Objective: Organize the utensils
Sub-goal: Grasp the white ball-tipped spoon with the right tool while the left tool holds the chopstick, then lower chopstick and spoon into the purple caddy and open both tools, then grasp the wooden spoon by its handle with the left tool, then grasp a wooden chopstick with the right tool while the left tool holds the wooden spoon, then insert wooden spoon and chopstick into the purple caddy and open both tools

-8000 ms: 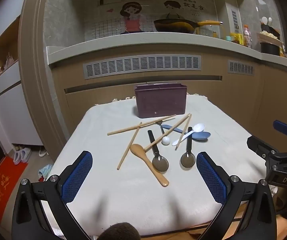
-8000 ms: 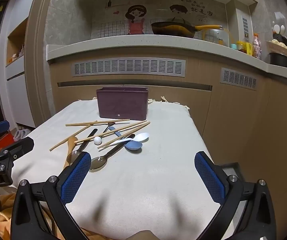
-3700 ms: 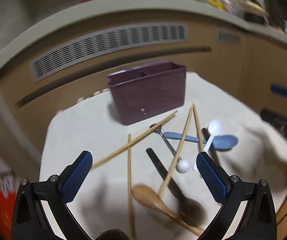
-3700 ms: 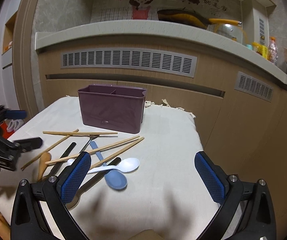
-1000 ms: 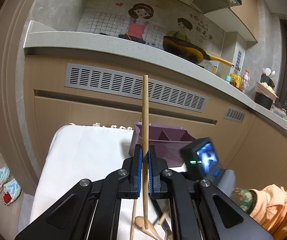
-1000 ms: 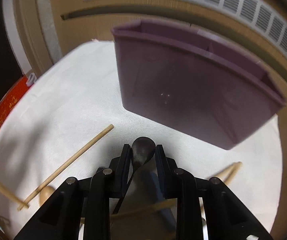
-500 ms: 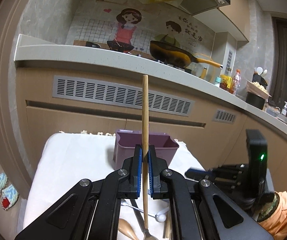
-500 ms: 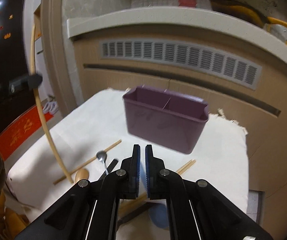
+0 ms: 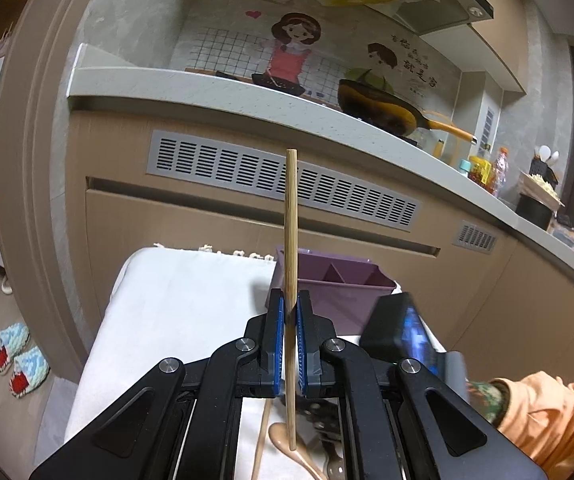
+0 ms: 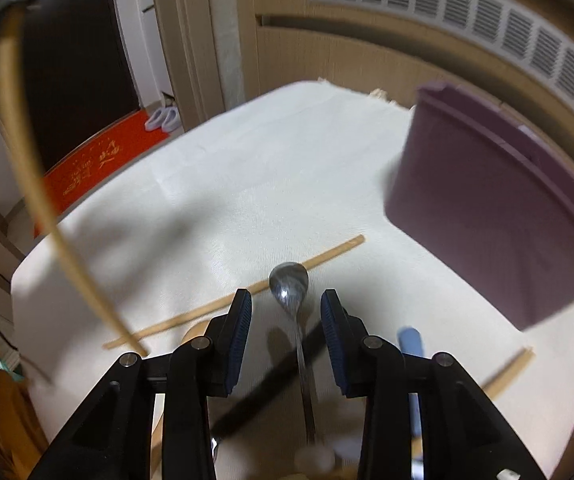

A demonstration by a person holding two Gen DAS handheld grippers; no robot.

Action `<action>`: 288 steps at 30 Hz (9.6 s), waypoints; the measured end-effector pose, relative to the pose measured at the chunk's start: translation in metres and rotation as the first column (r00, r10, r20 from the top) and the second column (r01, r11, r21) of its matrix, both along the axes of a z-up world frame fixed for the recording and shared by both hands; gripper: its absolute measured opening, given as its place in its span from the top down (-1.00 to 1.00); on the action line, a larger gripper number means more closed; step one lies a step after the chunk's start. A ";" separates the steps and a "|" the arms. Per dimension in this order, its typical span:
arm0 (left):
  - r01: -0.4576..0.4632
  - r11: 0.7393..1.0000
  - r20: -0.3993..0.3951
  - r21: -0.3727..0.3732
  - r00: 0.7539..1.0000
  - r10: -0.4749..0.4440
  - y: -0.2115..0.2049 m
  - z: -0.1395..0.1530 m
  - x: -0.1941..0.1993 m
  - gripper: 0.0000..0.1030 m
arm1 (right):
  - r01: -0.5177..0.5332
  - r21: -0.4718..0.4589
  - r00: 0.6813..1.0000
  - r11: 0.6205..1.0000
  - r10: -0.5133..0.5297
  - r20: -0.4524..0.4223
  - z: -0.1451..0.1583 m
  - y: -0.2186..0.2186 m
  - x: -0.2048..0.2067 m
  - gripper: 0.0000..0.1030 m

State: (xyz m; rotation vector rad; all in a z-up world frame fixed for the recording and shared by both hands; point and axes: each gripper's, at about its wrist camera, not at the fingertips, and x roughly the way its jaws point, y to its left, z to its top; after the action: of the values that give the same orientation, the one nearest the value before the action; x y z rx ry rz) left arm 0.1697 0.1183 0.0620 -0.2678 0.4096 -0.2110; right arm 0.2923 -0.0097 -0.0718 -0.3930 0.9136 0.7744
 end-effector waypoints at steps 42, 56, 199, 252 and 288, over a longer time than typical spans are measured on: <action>0.115 0.989 0.093 0.095 0.988 -0.124 -0.067 0.061 -0.010 0.89 | 0.273 0.307 0.823 0.912 -0.386 0.416 0.179 -0.166 -0.100 0.61; 0.034 0.968 0.299 0.247 0.948 -0.109 -0.103 0.126 0.134 0.89 | 0.359 0.357 0.664 0.862 -0.505 0.551 0.273 -0.145 0.028 0.61; -0.009 0.994 -0.503 0.110 0.862 0.063 -0.051 -0.086 0.023 0.43 | 0.415 0.354 0.838 0.838 -0.504 0.209 0.104 -0.178 -0.116 0.82; 0.045 0.995 -0.244 0.092 0.970 -0.021 -0.051 -0.069 -0.001 0.38 | 0.493 0.153 0.867 0.856 -0.498 -0.007 0.038 -0.133 -0.034 0.85; -0.018 0.961 0.226 0.275 0.973 -0.046 -0.117 0.134 0.161 0.39 | 0.314 0.487 0.673 0.815 -0.553 0.490 0.282 -0.144 0.026 0.88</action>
State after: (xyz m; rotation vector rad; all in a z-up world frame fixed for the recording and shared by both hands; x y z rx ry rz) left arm 0.3306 0.0010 0.1964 0.0349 0.2064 -0.1941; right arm 0.3181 -0.1542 0.2099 -0.0590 0.1991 0.2980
